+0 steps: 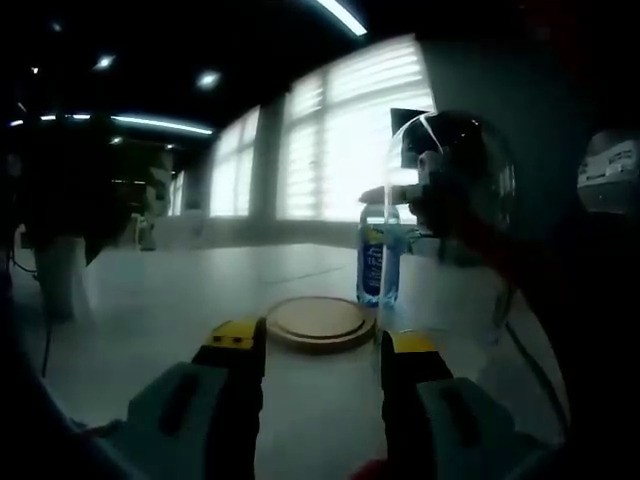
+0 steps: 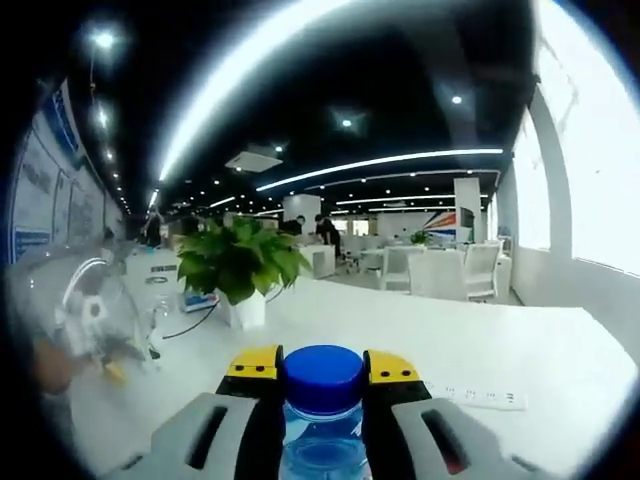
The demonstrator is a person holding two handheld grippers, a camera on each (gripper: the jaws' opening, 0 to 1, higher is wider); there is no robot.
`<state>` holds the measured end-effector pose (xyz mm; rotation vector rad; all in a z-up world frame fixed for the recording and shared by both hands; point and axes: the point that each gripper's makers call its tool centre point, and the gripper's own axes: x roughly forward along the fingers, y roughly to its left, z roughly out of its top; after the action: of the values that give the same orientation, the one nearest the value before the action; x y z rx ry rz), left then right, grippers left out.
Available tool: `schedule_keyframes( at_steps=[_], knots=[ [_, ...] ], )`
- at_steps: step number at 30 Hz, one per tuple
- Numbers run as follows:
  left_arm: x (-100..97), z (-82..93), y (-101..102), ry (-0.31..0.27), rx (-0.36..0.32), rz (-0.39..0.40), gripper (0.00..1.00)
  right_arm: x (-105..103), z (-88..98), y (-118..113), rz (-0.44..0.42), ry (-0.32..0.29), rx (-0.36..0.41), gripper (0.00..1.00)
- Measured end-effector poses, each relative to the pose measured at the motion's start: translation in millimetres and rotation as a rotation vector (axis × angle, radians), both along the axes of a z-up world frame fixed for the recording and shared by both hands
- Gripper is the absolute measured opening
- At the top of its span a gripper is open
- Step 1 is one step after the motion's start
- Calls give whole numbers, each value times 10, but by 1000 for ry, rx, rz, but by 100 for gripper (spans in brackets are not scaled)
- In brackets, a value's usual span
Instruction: Open the cover put in the Mizone put the cover back on
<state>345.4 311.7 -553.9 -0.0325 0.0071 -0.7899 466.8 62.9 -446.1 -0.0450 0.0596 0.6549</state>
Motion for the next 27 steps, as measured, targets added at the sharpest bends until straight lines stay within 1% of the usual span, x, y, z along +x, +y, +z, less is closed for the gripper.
schedule_keyframes(
  at_steps=[6, 11, 13, 18, 21, 27],
  knots=[
    [-4, -8, -10, 0, 7, -2, 38, 41, 115, 97, 24, -18, -4, 23],
    [-16, -38, -45, 5, 21, -12, 38, 63, 197, 220, 63, -30, -13, 23],
    [-19, -40, -46, 3, 26, -13, 38, 74, 225, 275, 87, -27, -3, 23],
    [-20, -9, -31, 3, 8, -11, 38, 90, 264, 391, 126, -16, 7, 23],
    [-33, 31, -38, 1, -17, -20, 38, 107, 277, 492, 149, -16, 0, 23],
    [-27, 29, -26, -1, -14, -14, 38, 133, 279, 651, 182, -20, -7, 23]
  ],
)
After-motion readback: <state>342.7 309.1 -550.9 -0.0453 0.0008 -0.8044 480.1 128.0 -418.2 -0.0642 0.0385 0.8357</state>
